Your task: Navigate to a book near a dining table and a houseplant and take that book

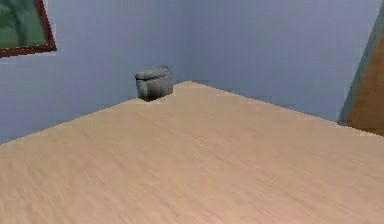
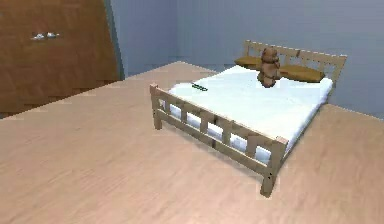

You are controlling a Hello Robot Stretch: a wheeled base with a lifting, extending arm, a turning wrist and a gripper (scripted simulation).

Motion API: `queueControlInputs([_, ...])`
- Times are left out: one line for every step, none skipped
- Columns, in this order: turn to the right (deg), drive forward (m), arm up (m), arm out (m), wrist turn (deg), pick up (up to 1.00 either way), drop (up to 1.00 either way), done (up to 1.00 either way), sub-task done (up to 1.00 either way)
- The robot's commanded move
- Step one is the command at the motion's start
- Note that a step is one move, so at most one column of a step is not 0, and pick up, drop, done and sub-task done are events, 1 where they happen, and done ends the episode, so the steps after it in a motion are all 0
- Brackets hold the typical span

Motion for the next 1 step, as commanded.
queueControlInputs([-33.0, 0.0, 0.0, 0.0, 0.0, 0.0, 0.0, 0.0, 0.0])
